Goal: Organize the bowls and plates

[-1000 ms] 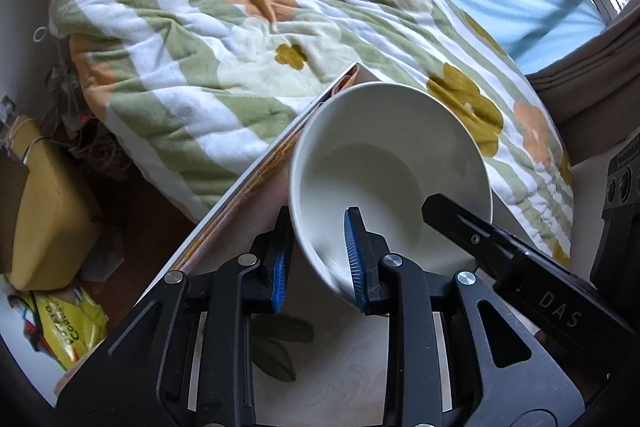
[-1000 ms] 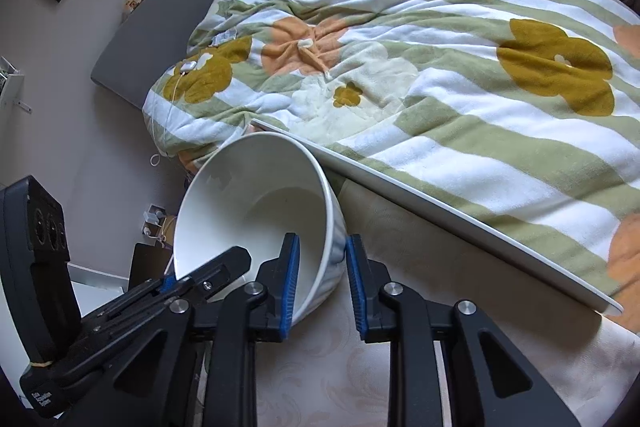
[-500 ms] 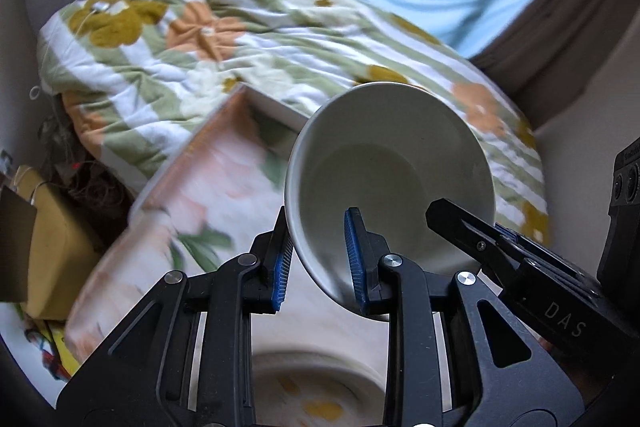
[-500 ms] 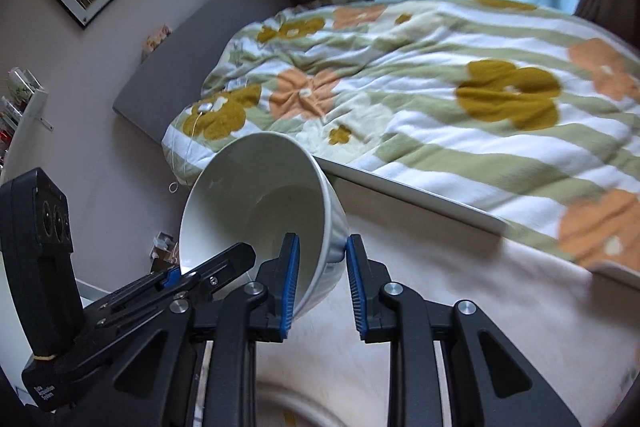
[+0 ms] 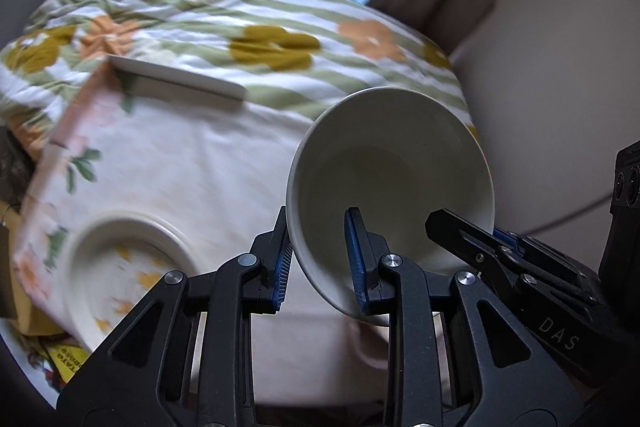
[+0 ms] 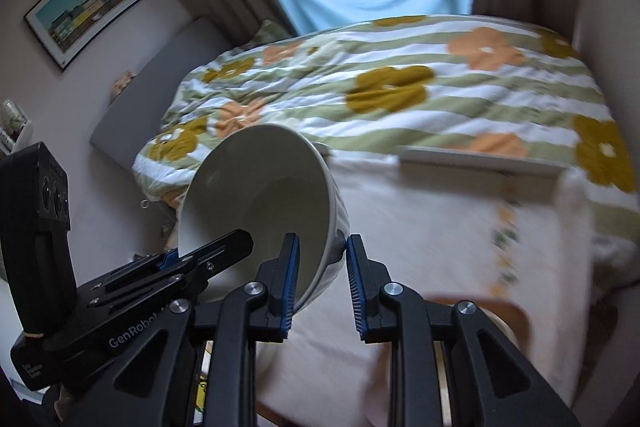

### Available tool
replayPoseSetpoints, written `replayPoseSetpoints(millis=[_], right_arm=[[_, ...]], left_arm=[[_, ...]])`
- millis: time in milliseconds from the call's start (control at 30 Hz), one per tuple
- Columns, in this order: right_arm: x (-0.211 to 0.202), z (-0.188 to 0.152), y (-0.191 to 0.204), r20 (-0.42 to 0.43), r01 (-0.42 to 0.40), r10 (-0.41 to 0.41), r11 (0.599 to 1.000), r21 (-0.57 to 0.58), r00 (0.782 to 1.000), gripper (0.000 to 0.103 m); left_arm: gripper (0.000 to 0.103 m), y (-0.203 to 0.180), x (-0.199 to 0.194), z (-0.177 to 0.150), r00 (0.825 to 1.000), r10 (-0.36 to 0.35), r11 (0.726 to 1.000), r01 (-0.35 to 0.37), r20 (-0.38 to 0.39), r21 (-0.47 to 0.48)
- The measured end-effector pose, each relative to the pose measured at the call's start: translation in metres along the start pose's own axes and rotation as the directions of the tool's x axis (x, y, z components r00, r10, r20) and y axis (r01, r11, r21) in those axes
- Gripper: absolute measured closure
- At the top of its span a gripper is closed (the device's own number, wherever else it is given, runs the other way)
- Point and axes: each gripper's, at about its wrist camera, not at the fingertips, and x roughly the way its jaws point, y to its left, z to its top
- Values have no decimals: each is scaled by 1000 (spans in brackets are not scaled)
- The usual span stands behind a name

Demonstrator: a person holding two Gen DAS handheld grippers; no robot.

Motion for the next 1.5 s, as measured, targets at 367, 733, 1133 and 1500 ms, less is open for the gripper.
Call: replayPoseSetpoints(millis=[367,733,1133,1500], right_arm=[[-18,-65,-71,-66,91,-83,986,136,994,81],[-9,-98,-103,-117,157,-134,962,222,984,81],[-2,-108,-108,-137,174,-146,959,224,980,81],[-2,-109,-108,-138,178,-150,958,226,979,81]], left_arm=[[80,-63,50,-50,979,-12,991,38,-201,125],[80,-84,92,-67,954,61,962,23,-295,273],[80,-96,101,-64,956,125,933,-23,-266,358],[73,-97,102,-64,951,157,921,-44,-267,387]])
